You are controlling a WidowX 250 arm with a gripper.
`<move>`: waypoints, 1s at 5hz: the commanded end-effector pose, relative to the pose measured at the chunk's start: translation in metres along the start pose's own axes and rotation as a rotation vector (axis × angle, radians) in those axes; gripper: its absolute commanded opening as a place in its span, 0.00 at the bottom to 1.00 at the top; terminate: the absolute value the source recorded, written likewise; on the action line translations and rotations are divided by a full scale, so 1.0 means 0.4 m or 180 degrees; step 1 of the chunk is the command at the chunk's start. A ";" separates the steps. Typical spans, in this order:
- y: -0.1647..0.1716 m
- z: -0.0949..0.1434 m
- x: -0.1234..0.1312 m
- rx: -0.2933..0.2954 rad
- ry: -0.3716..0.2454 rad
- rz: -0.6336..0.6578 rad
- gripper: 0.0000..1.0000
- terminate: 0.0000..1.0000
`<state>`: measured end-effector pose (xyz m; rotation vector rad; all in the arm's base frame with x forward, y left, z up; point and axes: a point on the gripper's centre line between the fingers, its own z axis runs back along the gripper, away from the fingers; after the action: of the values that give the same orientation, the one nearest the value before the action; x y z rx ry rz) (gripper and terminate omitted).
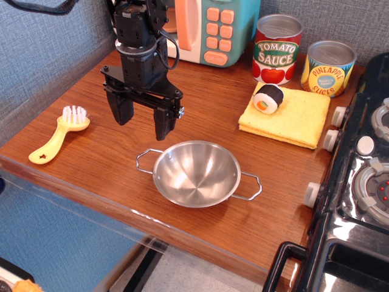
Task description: Put the sushi above the brush.
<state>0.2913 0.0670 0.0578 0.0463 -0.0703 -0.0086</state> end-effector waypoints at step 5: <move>-0.201 0.067 0.280 -0.0193 -0.0290 -0.0383 1.00 0.00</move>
<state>0.3961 -0.0152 0.0678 -0.0120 -0.0941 -0.1295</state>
